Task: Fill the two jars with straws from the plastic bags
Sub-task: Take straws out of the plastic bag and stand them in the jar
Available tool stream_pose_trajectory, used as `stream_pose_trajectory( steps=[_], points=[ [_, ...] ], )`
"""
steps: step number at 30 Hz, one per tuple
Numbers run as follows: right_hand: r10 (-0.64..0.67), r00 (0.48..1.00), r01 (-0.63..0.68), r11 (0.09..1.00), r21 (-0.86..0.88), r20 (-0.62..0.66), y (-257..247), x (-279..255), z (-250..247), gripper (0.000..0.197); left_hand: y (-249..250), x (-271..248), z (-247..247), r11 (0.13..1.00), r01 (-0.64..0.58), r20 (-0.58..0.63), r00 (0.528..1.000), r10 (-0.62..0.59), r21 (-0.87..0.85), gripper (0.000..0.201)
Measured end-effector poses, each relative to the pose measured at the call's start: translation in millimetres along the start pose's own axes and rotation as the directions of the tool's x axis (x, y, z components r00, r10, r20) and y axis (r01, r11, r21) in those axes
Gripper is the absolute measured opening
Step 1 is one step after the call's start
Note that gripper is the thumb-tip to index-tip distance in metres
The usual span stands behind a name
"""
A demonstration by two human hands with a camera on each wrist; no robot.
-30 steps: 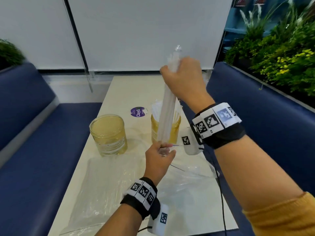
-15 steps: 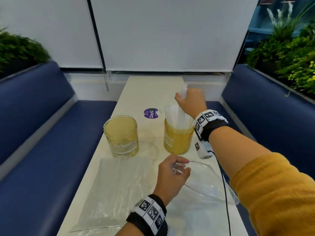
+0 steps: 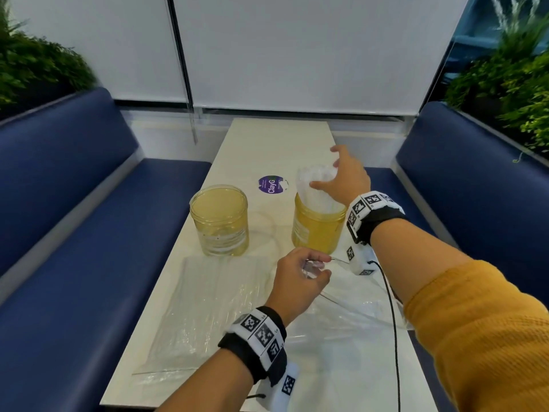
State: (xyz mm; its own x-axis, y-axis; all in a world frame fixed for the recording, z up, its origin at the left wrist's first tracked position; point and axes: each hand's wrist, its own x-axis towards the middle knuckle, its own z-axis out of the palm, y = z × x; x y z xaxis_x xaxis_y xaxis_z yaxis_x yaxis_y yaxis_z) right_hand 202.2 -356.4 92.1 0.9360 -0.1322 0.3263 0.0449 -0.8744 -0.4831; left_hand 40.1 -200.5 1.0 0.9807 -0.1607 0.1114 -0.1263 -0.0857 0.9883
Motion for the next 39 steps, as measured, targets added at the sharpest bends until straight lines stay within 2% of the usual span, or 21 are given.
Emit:
stream_pose_trajectory(
  steps=[1, 2, 4, 5, 6, 7, 8, 10, 14, 16, 17, 18, 20, 21, 22, 26, 30, 33, 39],
  points=[
    [-0.066, 0.998, 0.066, 0.998, -0.001, -0.017, -1, 2, 0, 0.078, 1, 0, 0, 1.0, -0.005, 0.003, 1.0, 0.005, 0.004, 0.022],
    [-0.122, 0.992, 0.123, 0.992, -0.027, 0.021, -2, 3, 1, 0.072, 1, 1, -1, 1.0, -0.012, 0.004, 1.0, 0.012, 0.011, 0.024],
    [-0.139, 0.955, 0.179, 0.974, -0.137, 0.263, -4, 1, 7, 0.059, 0, 1, -1, 0.999, -0.023, 0.001, 1.0, 0.023, 0.031, 0.025],
    [-0.113, 0.912, 0.213, 0.952, -0.22, 0.394, -3, -2, 10, 0.054, -1, 2, -2, 0.999, -0.027, 0.0, 1.0, 0.027, 0.037, 0.025],
    [-0.105, 0.872, 0.264, 0.923, -0.28, 0.478, -2, -5, 11, 0.052, -2, 3, -2, 0.999, -0.028, 0.001, 1.0, 0.028, 0.036, 0.024],
    [-0.129, 0.854, 0.317, 0.897, -0.308, 0.505, -2, -8, 9, 0.051, -2, 4, -2, 0.999, -0.027, 0.003, 1.0, 0.027, 0.032, 0.023],
    [-0.171, 0.859, 0.352, 0.882, -0.313, 0.482, -3, -11, 5, 0.051, -2, 5, -2, 0.999, -0.029, 0.007, 1.0, 0.029, 0.029, 0.022],
    [-0.213, 0.903, 0.335, 0.892, -0.303, 0.373, -8, -15, -12, 0.05, -2, 7, 0, 0.998, -0.053, 0.009, 0.999, 0.053, 0.025, 0.024],
    [-0.152, 0.976, 0.195, 0.931, -0.308, 0.157, -27, -33, -67, 0.034, 3, 12, 3, 0.987, -0.143, 0.038, 0.989, 0.141, 0.073, 0.039],
    [-0.103, 0.983, 0.147, 0.938, -0.314, 0.152, -36, -52, -90, 0.03, 6, 16, 2, 0.979, -0.179, 0.065, 0.983, 0.174, 0.093, 0.046],
    [-0.056, 0.972, 0.121, 0.95, -0.287, 0.227, -39, -64, -100, 0.03, 9, 18, 2, 0.977, -0.192, 0.072, 0.98, 0.186, 0.096, 0.049],
    [0.01, 0.935, 0.083, 0.966, -0.246, 0.356, -39, -77, -105, 0.027, 10, 19, 3, 0.974, -0.204, 0.078, 0.977, 0.197, 0.101, 0.052],
    [0.127, 0.783, -0.003, 0.98, -0.2, 0.609, -30, -99, -103, 0.022, 12, 23, 5, 0.965, -0.239, 0.079, 0.97, 0.231, 0.109, 0.055],
    [0.153, 0.715, -0.015, 0.979, -0.203, 0.682, -23, -107, -97, 0.021, 13, 25, 6, 0.961, -0.254, 0.079, 0.966, 0.247, 0.106, 0.056],
    [0.156, 0.688, 0.004, 0.976, -0.218, 0.709, -15, -114, -86, 0.023, 15, 25, 7, 0.959, -0.266, 0.081, 0.963, 0.259, 0.102, 0.057],
    [0.086, 0.703, 0.168, 0.944, -0.283, 0.706, 12, -140, -38, 0.028, 21, 22, 13, 0.945, -0.312, 0.105, 0.947, 0.302, 0.097, 0.052],
    [0.188, 0.692, 0.185, 0.887, -0.423, 0.697, 41, -163, -5, 0.041, 18, 18, 16, 0.943, -0.318, 0.13, 0.944, 0.304, 0.098, 0.056],
    [0.245, 0.665, 0.231, 0.831, -0.505, 0.706, 47, -170, -2, 0.045, 12, 16, 15, 0.932, -0.336, 0.137, 0.938, 0.318, 0.138, 0.062],
    [0.167, 0.661, 0.298, 0.836, -0.46, 0.732, 45, -173, -6, 0.041, 11, 15, 13, 0.929, -0.343, 0.104, 0.938, 0.33, 0.14, 0.063]
  ],
)
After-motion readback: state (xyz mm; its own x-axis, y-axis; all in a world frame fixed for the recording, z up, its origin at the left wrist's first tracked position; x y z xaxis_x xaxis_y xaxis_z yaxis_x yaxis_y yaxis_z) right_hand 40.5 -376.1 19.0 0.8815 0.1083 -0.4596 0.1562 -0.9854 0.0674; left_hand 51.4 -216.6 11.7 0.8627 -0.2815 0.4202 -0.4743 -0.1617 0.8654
